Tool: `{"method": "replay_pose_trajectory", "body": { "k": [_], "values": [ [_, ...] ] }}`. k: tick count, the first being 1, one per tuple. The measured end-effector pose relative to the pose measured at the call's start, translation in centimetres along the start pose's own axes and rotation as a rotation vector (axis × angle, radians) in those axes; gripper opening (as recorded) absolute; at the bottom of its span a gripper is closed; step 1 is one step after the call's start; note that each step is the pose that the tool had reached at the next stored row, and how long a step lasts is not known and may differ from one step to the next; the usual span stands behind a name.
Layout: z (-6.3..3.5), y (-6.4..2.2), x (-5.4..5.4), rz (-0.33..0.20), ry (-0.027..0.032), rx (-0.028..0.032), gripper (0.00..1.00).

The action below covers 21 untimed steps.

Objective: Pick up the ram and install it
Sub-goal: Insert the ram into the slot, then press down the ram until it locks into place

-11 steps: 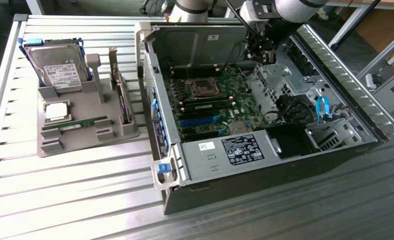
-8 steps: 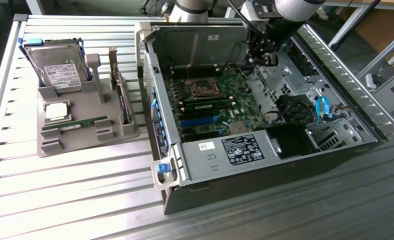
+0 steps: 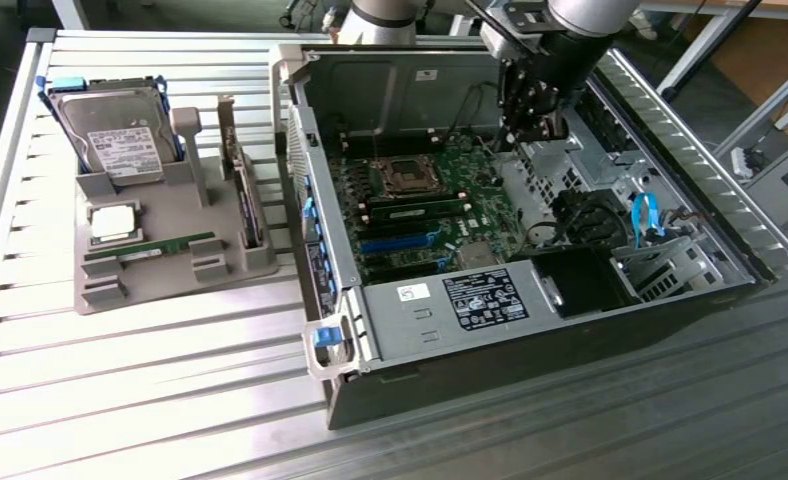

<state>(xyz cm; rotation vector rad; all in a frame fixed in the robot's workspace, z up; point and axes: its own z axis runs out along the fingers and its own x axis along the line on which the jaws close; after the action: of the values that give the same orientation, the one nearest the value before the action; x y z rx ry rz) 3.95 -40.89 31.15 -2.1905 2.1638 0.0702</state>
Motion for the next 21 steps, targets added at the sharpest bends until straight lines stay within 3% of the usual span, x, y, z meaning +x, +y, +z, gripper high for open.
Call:
{"method": "replay_pose_trajectory", "body": {
  "k": [1,2,3,6,9,16,21],
  "values": [
    [0.0,0.0,0.0,0.0,0.0061,0.0,0.09],
    [0.0,0.0,0.0,0.0,0.048,-0.0006,0.09],
    [0.0,0.0,0.0,-0.001,0.0524,-0.0008,0.09],
    [0.0,0.0,0.0,-0.001,0.0526,-0.0007,0.09],
    [0.41,0.69,0.0,0.0,0.053,-0.0003,0.09],
    [2.37,1.78,0.1,-0.001,0.0552,-0.0004,0.09],
    [3.87,2.49,0.2,-0.001,0.0651,-0.0005,0.09]
  ]
}}
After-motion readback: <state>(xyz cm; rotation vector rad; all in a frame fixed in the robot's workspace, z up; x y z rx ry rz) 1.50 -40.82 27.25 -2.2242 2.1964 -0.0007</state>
